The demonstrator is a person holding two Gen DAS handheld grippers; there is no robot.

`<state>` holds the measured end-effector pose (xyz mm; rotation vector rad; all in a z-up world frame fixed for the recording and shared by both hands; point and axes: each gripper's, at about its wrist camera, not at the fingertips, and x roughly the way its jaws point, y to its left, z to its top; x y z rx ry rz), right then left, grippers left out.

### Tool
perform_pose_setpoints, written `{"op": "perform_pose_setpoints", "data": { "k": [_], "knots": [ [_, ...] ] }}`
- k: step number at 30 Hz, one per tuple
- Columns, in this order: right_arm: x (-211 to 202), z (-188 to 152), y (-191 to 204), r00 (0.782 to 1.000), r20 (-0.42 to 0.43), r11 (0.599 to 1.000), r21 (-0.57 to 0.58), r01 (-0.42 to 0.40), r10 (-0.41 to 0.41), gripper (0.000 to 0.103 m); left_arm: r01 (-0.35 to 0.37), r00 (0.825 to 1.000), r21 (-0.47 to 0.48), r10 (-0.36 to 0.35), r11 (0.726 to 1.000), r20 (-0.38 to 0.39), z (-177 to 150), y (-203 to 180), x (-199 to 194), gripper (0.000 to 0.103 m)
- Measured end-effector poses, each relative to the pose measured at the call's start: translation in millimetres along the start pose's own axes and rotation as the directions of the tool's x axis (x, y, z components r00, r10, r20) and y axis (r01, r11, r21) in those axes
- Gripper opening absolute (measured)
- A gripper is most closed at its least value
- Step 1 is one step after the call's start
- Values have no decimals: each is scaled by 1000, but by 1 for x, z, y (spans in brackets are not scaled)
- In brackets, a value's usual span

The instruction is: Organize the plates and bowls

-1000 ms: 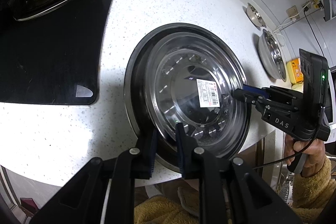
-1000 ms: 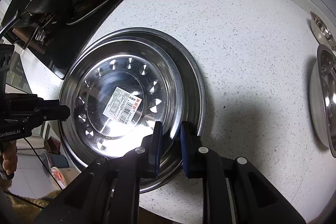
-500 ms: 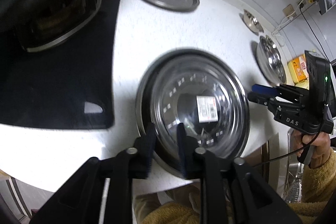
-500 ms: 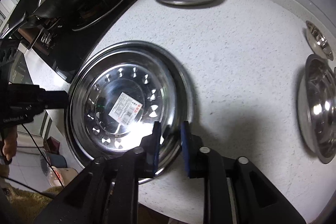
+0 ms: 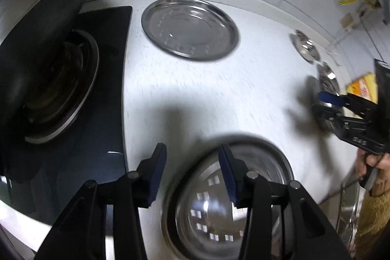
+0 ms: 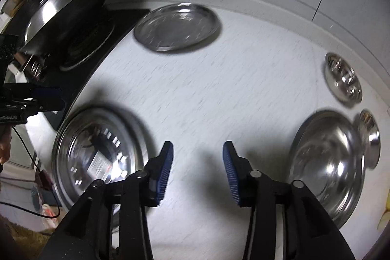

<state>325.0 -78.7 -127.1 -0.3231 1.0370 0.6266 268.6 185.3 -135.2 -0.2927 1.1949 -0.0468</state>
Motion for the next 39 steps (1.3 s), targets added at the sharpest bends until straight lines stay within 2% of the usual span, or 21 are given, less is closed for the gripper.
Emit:
{"op": "perform_pose_setpoints", "data": {
  "k": [6,10,14,18,24,34,39],
  "knots": [
    [20,49,-23,1000,12,999,43,-20,20,43,-97,995,-29,97,995,9,55,3,35,42],
    [41,79,-34,1000,2,998,59,-30,30,43,-179,983,-51,180,983,28,85,7,55,42],
    [62,101,-37,999,-11,998,58,-39,40,43,-228,972,-98,233,969,32,108,14,71,42],
    [84,120,-39,998,-11,995,73,-61,62,43,-218,974,-149,225,965,37,122,24,78,42],
    [116,147,-44,993,0,985,125,-117,118,43,-212,974,-173,221,962,38,132,28,87,42],
    [147,166,-46,987,1,975,159,-157,159,43,-215,973,-236,227,948,25,143,43,102,42],
    [152,170,-46,987,13,976,144,-163,163,35,-209,973,-264,227,942,37,147,48,109,41]
  ]
}}
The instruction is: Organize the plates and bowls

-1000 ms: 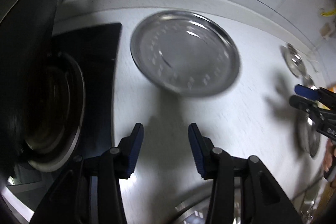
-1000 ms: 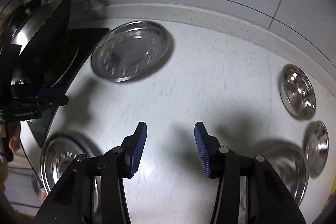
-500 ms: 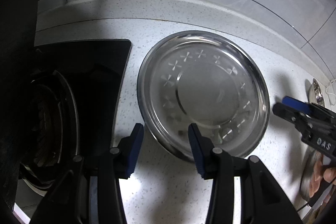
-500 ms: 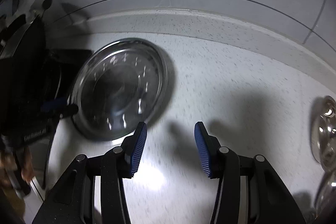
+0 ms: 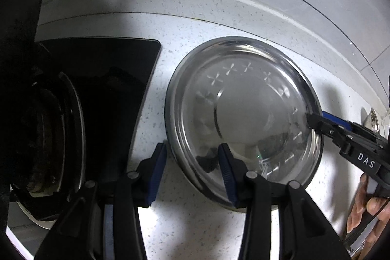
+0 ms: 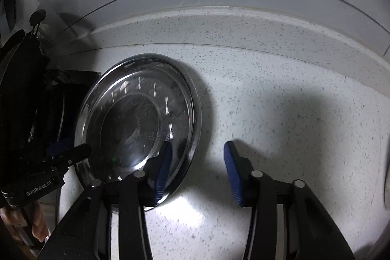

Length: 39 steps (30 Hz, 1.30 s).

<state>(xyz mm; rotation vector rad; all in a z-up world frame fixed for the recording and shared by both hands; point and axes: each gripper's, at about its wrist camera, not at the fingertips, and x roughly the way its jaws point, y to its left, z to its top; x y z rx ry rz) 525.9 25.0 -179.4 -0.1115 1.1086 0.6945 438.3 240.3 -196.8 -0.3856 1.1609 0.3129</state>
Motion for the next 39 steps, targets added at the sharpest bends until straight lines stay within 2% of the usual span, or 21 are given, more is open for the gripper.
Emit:
{"op": "perform_pose_setpoints", "data": {
  "k": [1,2,3,5,7,10,14,18,30,34,39],
  "knots": [
    [0,1,-1,1000,1,1000,-1,-2,2,31,0,1000,-5,0,1000,4,1,0,1,41],
    [1,1,-1,1000,1,1000,-2,2,-2,25,-2,1000,-9,3,1000,10,2,0,1,35],
    [1,1,-1,1000,3,1000,-6,2,-2,24,-5,1000,-8,5,1000,14,-1,-3,-1,32],
    [1,1,-1,1000,5,1000,-6,-13,13,17,-17,1000,-8,17,1000,18,0,-6,-1,18],
    [0,0,3,1000,7,1000,-24,-1,1,11,-24,999,-13,24,1000,27,-1,-4,-1,14],
    [-2,-3,3,1000,0,1000,-24,7,-7,11,7,1000,-26,-6,1000,23,-10,-3,-6,13],
    [-9,-15,1,1000,-8,999,-41,22,-22,12,21,999,5,-22,1000,29,-20,-11,-14,13],
    [-24,-28,-2,1000,-3,999,-38,23,-23,12,70,997,15,-70,997,16,-35,-15,-26,13],
    [-58,-77,-10,998,6,998,-14,55,-55,12,111,994,74,-111,991,-2,-71,-31,-48,13],
    [-68,-93,-8,998,8,998,-12,57,-57,12,126,992,59,-126,990,-10,-87,-26,-53,13],
    [-87,-114,4,999,16,999,-20,49,-49,12,145,989,45,-145,988,-3,-122,-23,-97,13]
  ]
}}
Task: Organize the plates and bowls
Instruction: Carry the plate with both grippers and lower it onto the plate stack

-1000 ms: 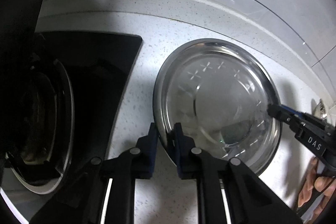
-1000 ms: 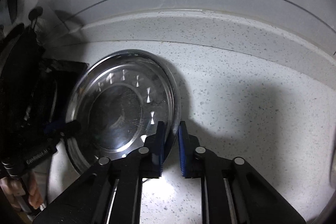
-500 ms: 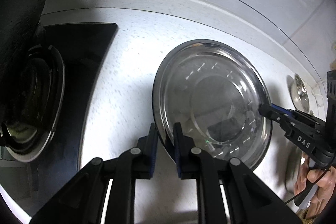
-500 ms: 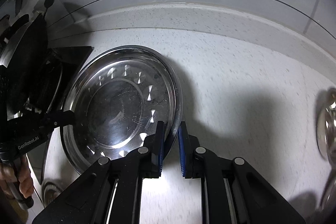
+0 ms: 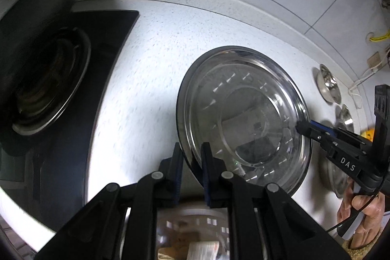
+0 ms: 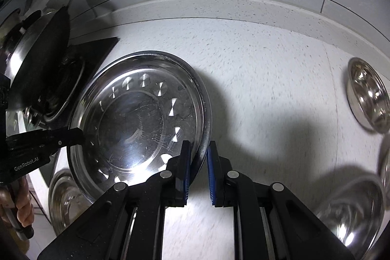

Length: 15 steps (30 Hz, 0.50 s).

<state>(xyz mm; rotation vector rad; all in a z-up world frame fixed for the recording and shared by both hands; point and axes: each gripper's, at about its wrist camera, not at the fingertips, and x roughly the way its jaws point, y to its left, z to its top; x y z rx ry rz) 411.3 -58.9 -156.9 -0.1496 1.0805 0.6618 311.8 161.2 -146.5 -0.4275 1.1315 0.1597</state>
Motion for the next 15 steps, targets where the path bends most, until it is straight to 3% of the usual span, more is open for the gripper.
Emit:
{"op": "perform_pose_setpoints", "data": {
  "k": [8,15],
  "knots": [
    [-53,-39,37,999,34,1000,-3,-4,5,12,69,997,31,-69,997,18,-49,21,-65,13],
    [-64,-85,80,1000,5,1000,-4,0,0,13,107,994,31,-106,994,-33,-92,58,-79,13]
  ]
}}
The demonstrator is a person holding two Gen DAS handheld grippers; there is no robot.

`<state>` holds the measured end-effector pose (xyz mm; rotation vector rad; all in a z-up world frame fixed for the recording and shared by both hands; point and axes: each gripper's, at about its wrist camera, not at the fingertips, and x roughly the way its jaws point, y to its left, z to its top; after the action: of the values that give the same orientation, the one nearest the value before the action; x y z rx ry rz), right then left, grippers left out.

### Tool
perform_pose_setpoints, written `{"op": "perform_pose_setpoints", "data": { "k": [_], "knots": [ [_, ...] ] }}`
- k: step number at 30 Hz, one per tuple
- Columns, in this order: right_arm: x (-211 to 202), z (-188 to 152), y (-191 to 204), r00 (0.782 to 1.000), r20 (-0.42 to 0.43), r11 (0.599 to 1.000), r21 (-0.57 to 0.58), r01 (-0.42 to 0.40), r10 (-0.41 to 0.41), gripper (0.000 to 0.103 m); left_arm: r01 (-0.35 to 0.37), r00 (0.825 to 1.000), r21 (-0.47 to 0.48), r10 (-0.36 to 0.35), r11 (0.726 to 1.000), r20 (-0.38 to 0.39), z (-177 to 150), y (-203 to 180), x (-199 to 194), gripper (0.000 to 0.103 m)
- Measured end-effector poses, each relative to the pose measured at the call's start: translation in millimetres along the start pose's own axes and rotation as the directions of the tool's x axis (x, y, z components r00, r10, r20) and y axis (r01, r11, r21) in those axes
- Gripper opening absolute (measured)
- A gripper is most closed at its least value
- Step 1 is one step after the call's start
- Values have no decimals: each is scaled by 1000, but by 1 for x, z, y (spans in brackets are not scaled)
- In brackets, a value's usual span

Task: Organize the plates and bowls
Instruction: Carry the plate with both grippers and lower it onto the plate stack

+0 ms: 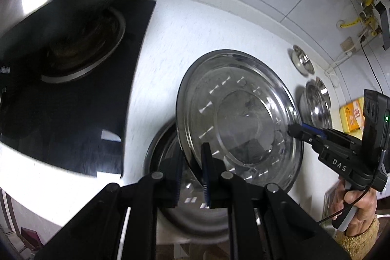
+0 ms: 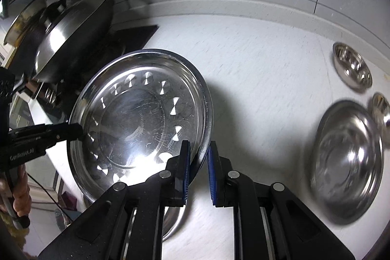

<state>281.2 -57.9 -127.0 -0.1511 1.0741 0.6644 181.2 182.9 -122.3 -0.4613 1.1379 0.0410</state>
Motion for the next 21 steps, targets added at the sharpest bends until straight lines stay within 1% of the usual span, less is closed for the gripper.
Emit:
{"op": "perform_pose_setpoints", "data": {
  "k": [3,5,10,15,18,21],
  "knots": [
    [3,-21,16,1000,-28,1000,6,-5,5,13,13,999,-11,-13,1000,-30,-22,14,6,13],
    [11,-34,25,999,-53,1000,11,-7,8,13,19,999,-14,-20,1000,-45,-33,17,11,13],
    [25,-49,30,995,-99,999,29,-16,19,13,20,998,-21,-21,1000,-65,-51,23,18,13],
    [26,-54,31,994,-110,1000,16,-21,22,14,-20,998,-1,19,1000,-63,-59,20,18,14],
    [25,-57,30,993,-119,1000,0,-22,22,14,-42,997,-5,42,999,-70,-60,19,19,16],
    [23,-60,31,994,-113,1000,-16,0,-2,16,-88,995,18,89,996,-38,-62,13,13,16]
  ]
}}
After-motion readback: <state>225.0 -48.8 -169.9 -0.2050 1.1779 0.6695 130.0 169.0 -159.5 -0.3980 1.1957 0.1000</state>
